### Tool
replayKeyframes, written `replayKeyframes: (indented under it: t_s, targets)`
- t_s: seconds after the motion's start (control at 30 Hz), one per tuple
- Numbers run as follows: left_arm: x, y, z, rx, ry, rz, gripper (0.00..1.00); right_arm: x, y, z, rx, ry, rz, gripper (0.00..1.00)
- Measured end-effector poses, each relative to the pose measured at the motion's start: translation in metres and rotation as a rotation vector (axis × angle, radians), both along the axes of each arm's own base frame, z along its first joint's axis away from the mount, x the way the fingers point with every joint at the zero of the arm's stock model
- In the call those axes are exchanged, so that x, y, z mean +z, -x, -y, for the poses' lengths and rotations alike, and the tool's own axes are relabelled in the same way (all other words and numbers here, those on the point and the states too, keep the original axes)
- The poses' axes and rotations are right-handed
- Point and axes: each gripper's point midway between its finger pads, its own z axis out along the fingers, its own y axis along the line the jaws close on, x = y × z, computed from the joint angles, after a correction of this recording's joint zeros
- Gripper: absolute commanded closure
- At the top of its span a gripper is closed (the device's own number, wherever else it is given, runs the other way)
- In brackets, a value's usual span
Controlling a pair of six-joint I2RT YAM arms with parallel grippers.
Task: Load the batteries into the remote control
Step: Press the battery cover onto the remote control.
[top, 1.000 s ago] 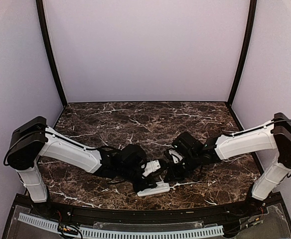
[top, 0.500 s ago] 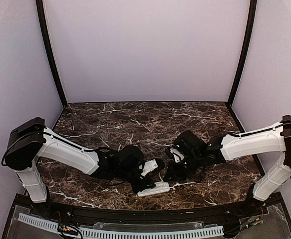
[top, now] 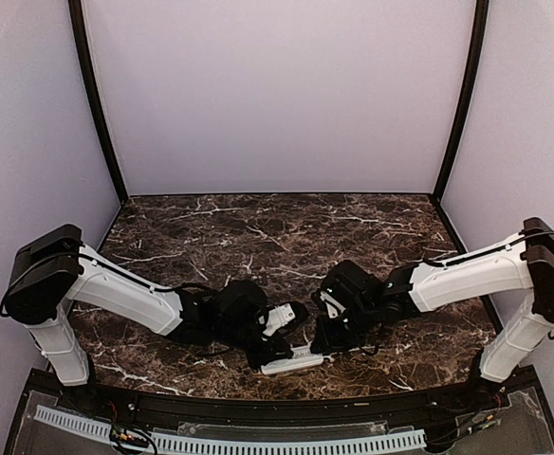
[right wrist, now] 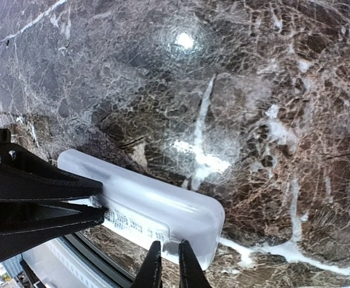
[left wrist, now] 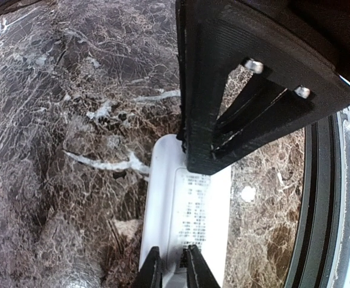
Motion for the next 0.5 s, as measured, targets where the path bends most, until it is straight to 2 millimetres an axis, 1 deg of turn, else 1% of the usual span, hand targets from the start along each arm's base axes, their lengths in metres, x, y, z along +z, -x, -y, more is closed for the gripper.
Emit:
replayKeyframes:
  t_s: [0.5]
  targets:
    - [0.0000,0.0001,-0.0003,0.003,0.009,0.002,0.87,-0.0014,-0.0008,-0.0025,0.003,0.024,-0.007,0.87]
